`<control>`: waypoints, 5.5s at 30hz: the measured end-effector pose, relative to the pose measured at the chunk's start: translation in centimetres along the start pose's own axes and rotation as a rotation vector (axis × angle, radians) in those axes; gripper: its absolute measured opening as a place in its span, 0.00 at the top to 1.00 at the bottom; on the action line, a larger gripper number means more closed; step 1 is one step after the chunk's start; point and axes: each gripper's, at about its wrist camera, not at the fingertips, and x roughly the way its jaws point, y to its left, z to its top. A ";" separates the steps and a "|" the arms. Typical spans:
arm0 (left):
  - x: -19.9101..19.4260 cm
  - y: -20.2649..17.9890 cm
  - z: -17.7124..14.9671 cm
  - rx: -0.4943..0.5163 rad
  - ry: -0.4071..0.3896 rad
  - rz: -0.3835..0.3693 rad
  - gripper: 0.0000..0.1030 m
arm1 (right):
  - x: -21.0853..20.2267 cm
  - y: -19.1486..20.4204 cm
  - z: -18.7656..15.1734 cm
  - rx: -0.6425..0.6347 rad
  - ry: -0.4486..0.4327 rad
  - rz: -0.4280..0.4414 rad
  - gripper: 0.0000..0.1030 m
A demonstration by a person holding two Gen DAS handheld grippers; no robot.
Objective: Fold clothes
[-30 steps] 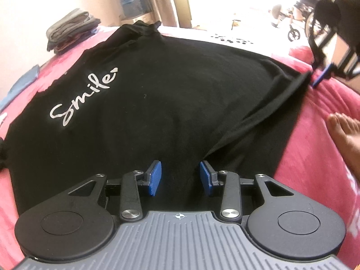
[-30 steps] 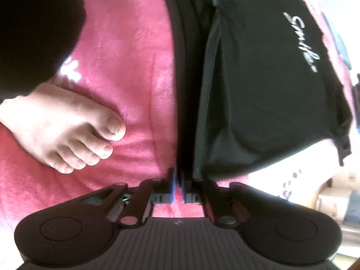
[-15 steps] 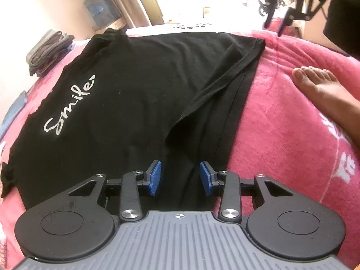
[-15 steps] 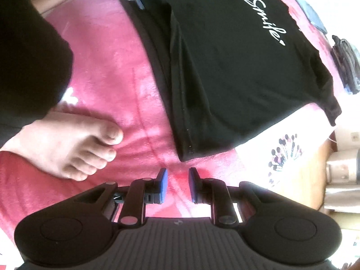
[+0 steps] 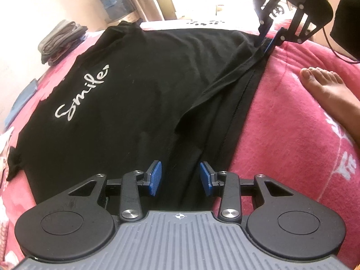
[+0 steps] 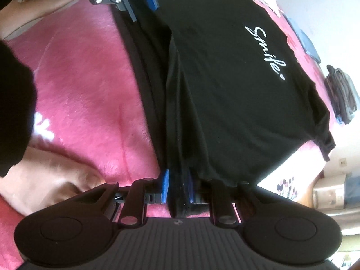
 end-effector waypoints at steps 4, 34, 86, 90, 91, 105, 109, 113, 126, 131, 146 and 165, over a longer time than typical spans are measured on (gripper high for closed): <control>-0.1 0.1 -0.2 -0.008 -0.004 0.005 0.64 | -0.3 -0.3 0.0 0.012 -0.014 -0.022 0.98; -1.2 -2.1 -1.4 0.234 -0.070 0.048 0.98 | -0.5 0.3 -1.9 0.027 0.008 -0.037 0.99; 0.5 -3.2 0.6 0.009 -0.023 -0.162 0.76 | 10.2 -14.4 9.1 0.754 -0.129 -0.068 0.93; 0.5 -3.2 0.5 0.002 -0.023 -0.168 0.76 | 11.7 -18.8 8.6 0.949 -0.121 -0.169 0.93; 0.5 -3.2 0.5 -0.002 -0.024 -0.170 0.76 | 11.4 -19.4 8.4 0.972 -0.132 -0.161 0.92; 0.6 -2.7 0.1 -0.078 -0.035 -0.195 0.76 | 9.5 -11.9 15.5 0.462 -0.264 0.097 1.00; 0.6 -2.6 -0.1 -0.083 -0.043 -0.200 0.76 | 8.2 -13.1 15.3 0.420 -0.282 0.387 1.00; 0.6 -2.7 -0.3 -0.084 -0.050 -0.198 0.76 | 9.5 -8.4 16.3 0.185 -0.265 0.547 1.00; 0.4 -2.8 -0.6 -0.094 -0.076 -0.190 0.76 | 11.9 -9.2 18.3 0.213 -0.301 0.655 1.00; 0.4 -2.8 -0.6 -0.088 -0.083 -0.192 0.76 | 11.1 -15.7 16.9 0.519 -0.366 0.440 1.00; 0.8 -2.4 -0.3 -0.037 -0.078 -0.206 0.76 | 6.4 -15.6 9.4 0.379 -0.204 0.574 1.00; 0.7 -3.0 -0.3 0.055 -0.082 -0.197 0.76 | 7.0 -19.8 1.4 0.540 -0.060 0.322 1.00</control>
